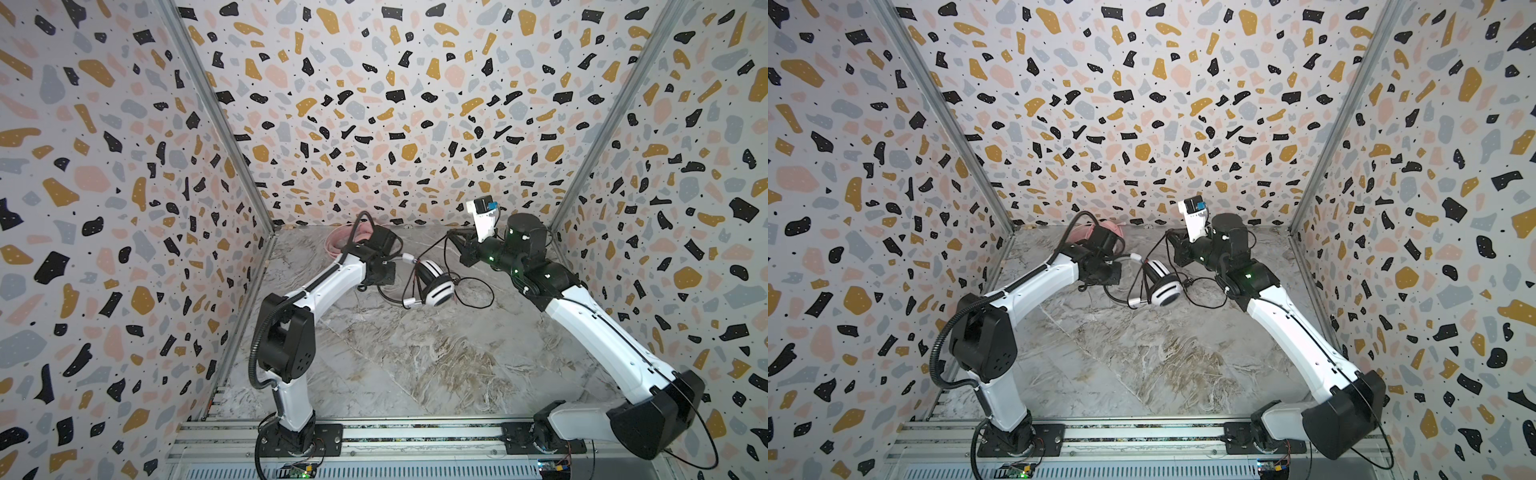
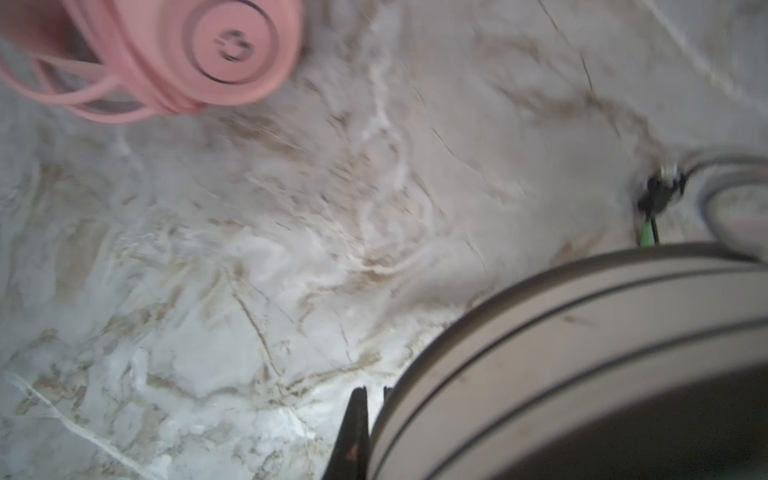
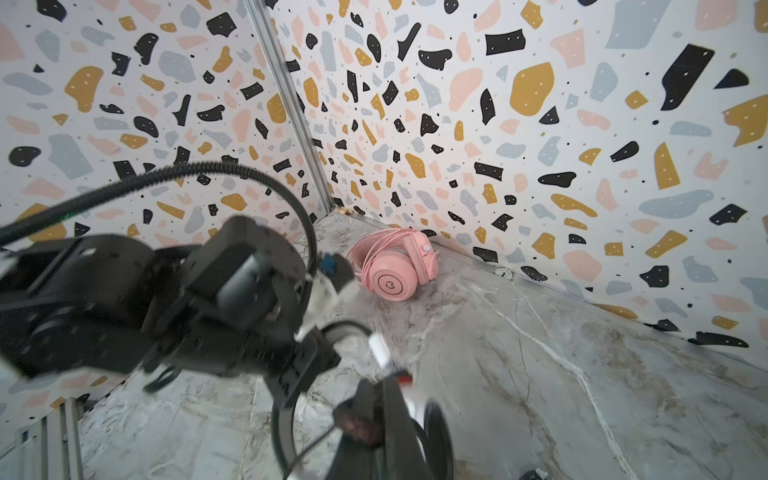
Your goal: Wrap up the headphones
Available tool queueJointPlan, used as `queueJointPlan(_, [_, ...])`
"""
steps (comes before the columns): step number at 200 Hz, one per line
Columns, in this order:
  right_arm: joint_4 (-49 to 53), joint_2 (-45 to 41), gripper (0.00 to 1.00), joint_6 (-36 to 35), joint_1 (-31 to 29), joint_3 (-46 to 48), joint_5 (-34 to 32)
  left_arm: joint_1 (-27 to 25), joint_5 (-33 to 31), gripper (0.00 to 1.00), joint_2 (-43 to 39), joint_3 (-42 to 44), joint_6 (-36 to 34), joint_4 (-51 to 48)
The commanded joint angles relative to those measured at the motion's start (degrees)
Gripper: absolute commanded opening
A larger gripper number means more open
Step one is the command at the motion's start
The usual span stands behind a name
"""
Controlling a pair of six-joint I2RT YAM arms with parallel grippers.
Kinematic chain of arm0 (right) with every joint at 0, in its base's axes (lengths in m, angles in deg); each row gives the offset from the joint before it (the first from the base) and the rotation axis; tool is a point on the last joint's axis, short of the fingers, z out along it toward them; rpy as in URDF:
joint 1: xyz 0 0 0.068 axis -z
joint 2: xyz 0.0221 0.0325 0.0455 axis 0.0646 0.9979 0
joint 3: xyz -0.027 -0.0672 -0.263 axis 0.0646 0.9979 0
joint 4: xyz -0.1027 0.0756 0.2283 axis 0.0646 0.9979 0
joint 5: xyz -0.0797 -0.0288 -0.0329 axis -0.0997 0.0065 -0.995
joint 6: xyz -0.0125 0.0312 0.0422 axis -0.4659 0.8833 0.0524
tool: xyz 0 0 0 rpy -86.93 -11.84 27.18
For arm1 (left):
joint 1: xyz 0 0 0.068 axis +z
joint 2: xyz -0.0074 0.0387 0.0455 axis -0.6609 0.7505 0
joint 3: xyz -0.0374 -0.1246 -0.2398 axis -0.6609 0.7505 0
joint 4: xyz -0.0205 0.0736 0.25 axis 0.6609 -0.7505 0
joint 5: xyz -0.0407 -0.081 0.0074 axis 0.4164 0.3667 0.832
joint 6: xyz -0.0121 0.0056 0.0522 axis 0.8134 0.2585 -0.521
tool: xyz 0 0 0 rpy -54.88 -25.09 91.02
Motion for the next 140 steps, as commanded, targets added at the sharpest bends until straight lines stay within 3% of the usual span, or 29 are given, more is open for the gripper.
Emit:
queueJointPlan(1, [-5.49,-5.38,0.00,3.77,-0.65,3.25,1.36,2.92,-0.09,0.00,-6.60,3.21,9.86,11.83])
queueJointPlan(36, [-6.27,-7.75,0.00,6.52,-3.97,9.93,2.23,4.14,-6.02,0.00,-14.80,9.96,18.11,23.12])
queueJointPlan(58, [-6.43,-7.42,0.00,7.46,-6.52,11.77,2.79,4.14,-9.64,0.00,-18.24,12.22,19.72,27.00])
queueJointPlan(93, [-1.77,-7.36,0.00,1.97,-7.80,9.20,-6.02,4.14,-15.56,0.00,-17.22,6.28,11.29,19.19])
queueJointPlan(117, [1.18,-6.48,0.00,-2.90,-6.51,5.25,-12.97,4.20,-20.04,0.00,-18.73,6.65,6.46,17.39])
queueJointPlan(140, [0.70,-6.13,0.00,-3.47,-4.96,3.10,-12.89,4.19,-24.78,0.00,-21.84,9.13,3.61,18.40])
